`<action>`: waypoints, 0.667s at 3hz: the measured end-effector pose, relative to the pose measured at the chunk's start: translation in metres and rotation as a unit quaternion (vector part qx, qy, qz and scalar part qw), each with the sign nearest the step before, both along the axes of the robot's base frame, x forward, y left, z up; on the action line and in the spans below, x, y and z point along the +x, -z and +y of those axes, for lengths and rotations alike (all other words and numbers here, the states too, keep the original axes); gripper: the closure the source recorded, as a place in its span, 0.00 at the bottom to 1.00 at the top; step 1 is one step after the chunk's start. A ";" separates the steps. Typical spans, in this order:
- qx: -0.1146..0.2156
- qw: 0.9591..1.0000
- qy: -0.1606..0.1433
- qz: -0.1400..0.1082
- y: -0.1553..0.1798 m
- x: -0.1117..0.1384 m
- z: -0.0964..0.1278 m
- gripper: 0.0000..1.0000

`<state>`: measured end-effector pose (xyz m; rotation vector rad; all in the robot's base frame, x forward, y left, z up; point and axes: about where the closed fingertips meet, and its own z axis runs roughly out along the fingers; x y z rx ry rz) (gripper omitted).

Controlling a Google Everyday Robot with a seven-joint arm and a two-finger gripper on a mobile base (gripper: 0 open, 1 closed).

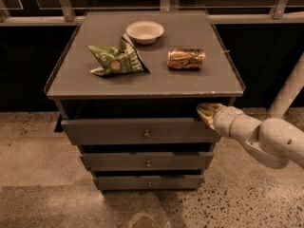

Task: Open top drawer

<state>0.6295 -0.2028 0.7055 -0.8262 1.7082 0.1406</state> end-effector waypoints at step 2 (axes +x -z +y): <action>0.005 1.000 0.014 0.016 0.020 0.004 0.009 1.00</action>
Offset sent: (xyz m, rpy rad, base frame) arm 0.0100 0.0142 -0.0391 0.0137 0.0446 -0.0477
